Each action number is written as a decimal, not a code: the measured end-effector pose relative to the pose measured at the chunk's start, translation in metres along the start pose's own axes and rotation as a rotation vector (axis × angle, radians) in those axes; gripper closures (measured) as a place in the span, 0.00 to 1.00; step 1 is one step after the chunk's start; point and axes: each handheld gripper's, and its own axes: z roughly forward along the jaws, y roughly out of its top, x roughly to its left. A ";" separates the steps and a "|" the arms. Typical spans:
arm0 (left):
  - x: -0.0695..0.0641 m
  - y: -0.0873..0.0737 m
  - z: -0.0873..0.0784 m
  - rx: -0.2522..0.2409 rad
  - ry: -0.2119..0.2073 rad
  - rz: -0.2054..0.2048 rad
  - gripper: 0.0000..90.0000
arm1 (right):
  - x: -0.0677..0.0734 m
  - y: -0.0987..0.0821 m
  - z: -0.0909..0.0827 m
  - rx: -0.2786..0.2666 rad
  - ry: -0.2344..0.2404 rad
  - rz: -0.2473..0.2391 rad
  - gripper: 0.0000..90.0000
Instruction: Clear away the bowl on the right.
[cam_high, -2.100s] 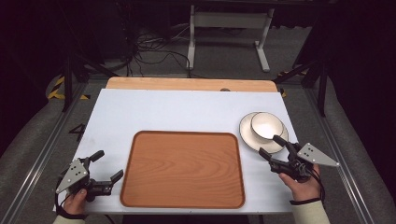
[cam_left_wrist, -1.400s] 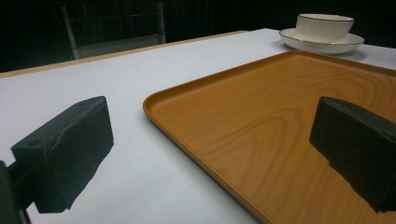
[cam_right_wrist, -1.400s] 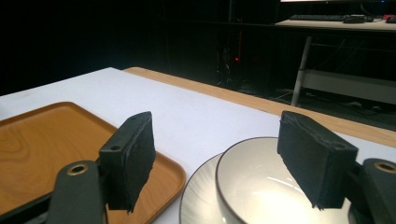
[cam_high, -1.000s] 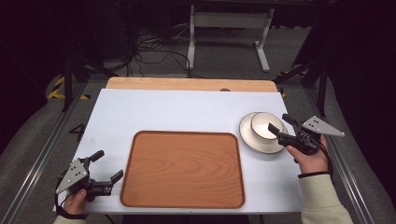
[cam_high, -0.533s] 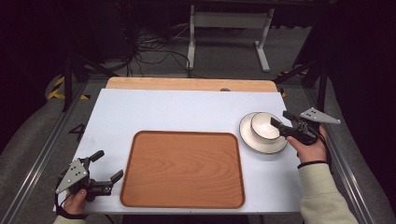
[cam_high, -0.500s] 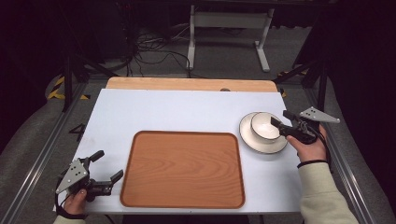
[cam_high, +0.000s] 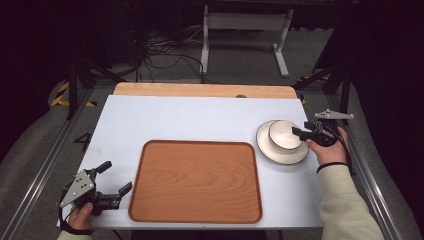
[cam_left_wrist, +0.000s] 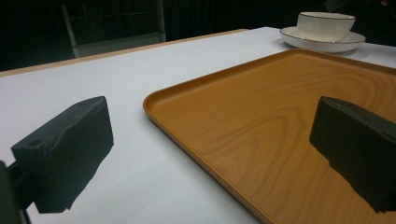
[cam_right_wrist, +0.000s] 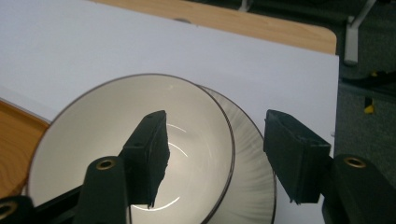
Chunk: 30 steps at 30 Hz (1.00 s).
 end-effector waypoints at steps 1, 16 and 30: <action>0.000 0.000 0.000 0.001 0.002 0.000 0.00 | -0.001 0.000 0.002 0.018 -0.003 0.009 0.47; -0.001 0.000 0.001 0.010 0.007 0.005 0.00 | -0.002 -0.007 0.020 0.164 -0.023 0.146 0.76; -0.001 0.000 0.001 0.009 0.007 0.003 0.00 | 0.002 -0.006 0.023 0.210 -0.076 0.258 0.92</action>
